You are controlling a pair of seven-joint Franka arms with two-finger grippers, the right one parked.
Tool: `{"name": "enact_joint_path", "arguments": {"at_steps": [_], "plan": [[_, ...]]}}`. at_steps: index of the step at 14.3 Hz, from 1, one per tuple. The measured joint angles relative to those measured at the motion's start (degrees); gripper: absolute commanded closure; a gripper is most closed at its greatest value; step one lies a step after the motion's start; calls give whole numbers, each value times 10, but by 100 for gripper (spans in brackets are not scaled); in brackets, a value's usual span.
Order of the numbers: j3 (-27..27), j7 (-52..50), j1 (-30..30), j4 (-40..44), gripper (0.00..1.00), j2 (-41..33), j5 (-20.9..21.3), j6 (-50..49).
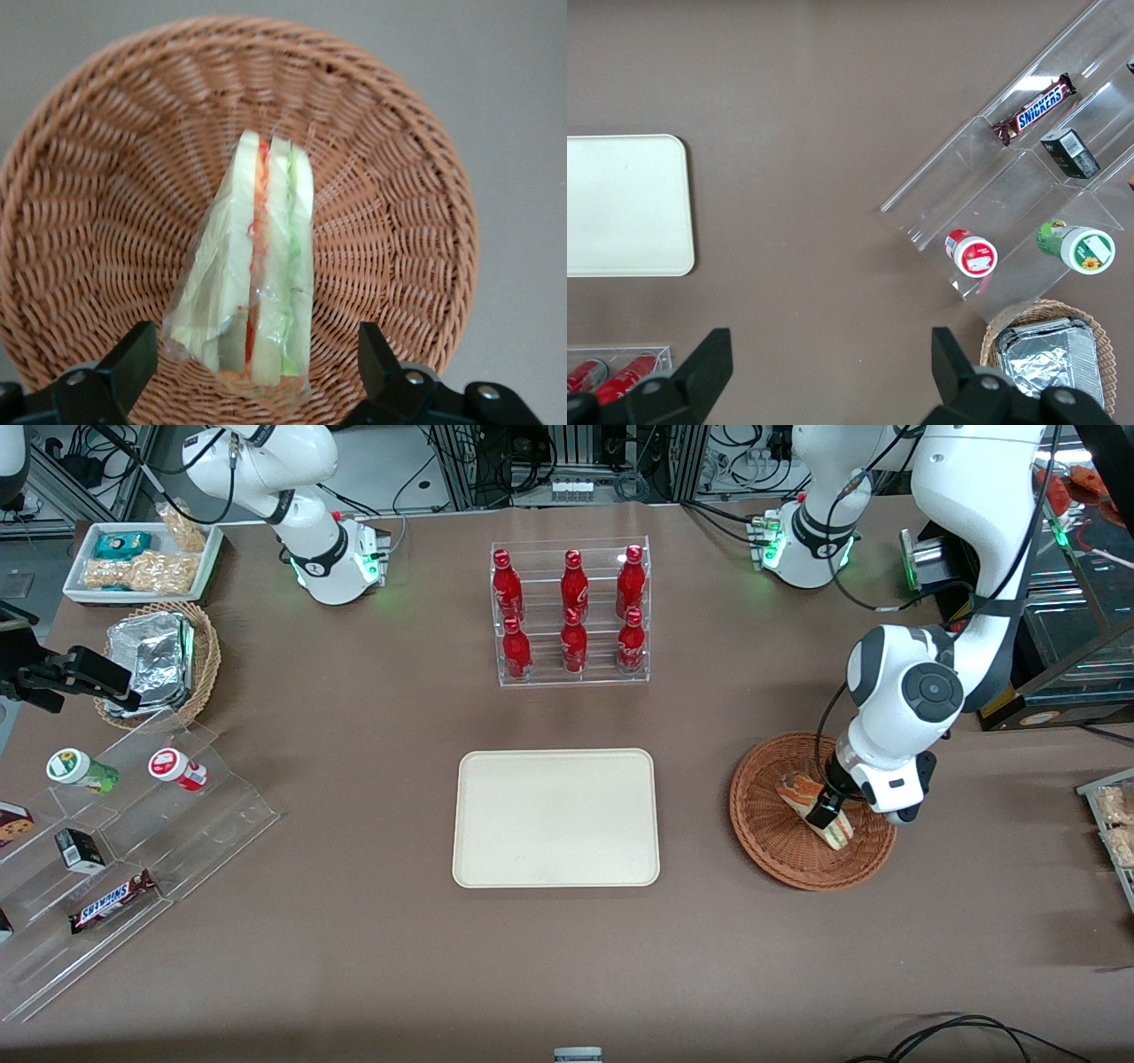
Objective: Place sandwich from basket to tray
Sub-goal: 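Close the left gripper on the wrapped sandwich, then lift the sandwich and carry it with the left gripper over the cream tray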
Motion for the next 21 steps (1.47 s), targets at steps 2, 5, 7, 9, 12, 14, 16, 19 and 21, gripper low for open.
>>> {"name": "enact_joint_path", "arguments": {"at_steps": [2, 5, 7, 9, 12, 14, 16, 19, 21], "plan": [[0, 0, 0, 1, 83, 11, -11, 1], [-1, 65, 0, 2, 95, 25, -11, 0], [0, 119, 0, 13, 95, 25, -13, -28], [0, 139, 0, 52, 95, 24, -12, -100], [-3, 174, -19, 115, 94, 24, 8, -208], [-6, 181, -44, 138, 86, 24, 14, -230], [-13, 186, -72, 167, 84, 32, 15, -230], [-33, 194, -104, 246, 92, 82, 17, -230], [-62, 204, -124, 316, 95, 135, 18, -230]]}}
